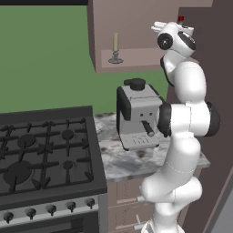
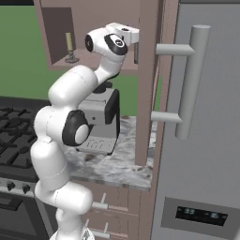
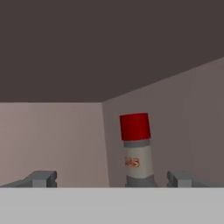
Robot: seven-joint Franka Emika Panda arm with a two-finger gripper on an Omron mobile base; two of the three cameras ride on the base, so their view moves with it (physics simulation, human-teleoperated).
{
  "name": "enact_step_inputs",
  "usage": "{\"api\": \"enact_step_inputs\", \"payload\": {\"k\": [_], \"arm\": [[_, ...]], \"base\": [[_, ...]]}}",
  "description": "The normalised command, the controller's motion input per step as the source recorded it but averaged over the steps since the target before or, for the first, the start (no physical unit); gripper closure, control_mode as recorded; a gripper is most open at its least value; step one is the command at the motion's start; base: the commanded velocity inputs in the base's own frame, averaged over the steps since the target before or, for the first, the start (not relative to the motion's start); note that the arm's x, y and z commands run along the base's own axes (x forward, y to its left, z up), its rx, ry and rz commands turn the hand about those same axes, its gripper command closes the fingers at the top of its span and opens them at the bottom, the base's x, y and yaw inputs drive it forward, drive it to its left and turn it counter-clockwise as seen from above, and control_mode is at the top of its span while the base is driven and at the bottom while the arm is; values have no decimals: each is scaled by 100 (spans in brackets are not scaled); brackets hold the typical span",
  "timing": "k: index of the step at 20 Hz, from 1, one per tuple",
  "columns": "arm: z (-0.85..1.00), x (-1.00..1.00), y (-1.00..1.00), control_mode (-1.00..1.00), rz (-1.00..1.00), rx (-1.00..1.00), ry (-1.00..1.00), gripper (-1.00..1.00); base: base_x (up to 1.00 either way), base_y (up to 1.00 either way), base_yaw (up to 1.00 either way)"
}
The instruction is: Get the candle and the liquor from the cabinet and move them to the dining counter.
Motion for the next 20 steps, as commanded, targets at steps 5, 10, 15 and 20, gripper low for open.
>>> {"api": "enact_step_inputs", "payload": {"k": [5, 10, 15, 20], "arm": [[1, 18, -12, -100, -3, 0, 1, -100], [3, 13, -18, -100, -2, 0, 2, -100], [2, 3, -19, -100, -1, 0, 1, -100], [5, 0, -5, -100, -5, 0, 2, -100]], "base": [[0, 0, 0], [0, 0, 0], [0, 0, 0], [0, 0, 0]]}}
